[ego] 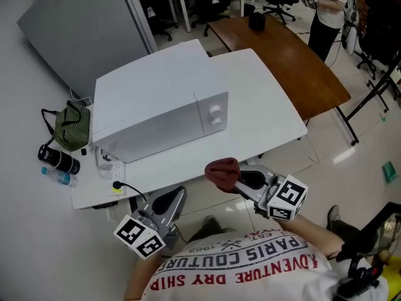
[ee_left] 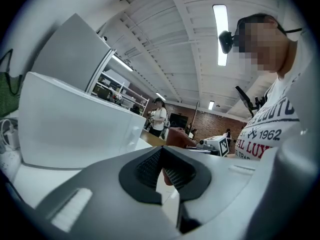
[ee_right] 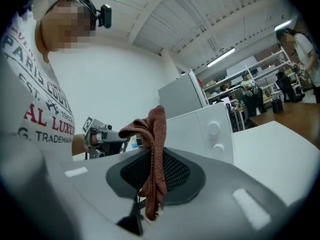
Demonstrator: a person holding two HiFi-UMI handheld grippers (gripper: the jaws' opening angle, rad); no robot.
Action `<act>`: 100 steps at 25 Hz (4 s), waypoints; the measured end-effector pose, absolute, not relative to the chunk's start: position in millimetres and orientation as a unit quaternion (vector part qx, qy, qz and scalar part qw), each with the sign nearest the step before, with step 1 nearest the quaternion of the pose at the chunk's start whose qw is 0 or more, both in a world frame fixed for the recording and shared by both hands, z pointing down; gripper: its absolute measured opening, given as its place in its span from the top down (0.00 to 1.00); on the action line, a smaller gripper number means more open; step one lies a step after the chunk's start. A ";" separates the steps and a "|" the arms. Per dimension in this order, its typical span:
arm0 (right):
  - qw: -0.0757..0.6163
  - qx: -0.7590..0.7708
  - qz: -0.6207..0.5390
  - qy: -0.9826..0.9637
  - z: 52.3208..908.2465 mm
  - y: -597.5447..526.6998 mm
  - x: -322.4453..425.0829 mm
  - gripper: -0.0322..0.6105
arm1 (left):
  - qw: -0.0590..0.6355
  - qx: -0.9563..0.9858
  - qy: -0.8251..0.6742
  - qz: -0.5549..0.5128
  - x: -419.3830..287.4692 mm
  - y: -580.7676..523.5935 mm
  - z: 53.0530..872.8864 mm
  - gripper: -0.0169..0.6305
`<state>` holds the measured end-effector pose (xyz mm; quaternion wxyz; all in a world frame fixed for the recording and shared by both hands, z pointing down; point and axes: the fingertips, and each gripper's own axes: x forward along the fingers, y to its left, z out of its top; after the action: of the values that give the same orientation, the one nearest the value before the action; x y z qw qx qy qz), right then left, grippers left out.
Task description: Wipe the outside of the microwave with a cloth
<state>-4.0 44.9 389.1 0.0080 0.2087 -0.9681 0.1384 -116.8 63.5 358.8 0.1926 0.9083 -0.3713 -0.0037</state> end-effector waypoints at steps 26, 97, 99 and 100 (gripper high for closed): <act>0.001 0.172 0.128 -0.977 366.5 -47.7 72.6 0.88 | 0.165 0.921 -0.353 -0.012 -25.7 -65.6 339.9 0.96; 0.000 0.267 0.073 -0.961 389.1 -469.5 -24.3 0.91 | 0.179 0.862 -0.475 -0.012 -106.5 -143.0 306.9 0.96; 0.002 0.265 0.068 -0.962 388.4 -469.6 -24.5 0.91 | 0.177 0.863 -0.474 -0.012 -105.7 -145.0 305.5 0.96; 0.004 0.265 0.064 -0.962 388.2 -468.2 -23.0 0.91 | 0.175 0.864 -0.472 -0.012 -104.6 -145.8 304.8 0.96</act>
<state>-23.0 -468.2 388.2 0.0039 0.2646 -0.9622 0.0642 -104.6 -145.8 304.8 0.1751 0.8637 -0.4725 -0.0115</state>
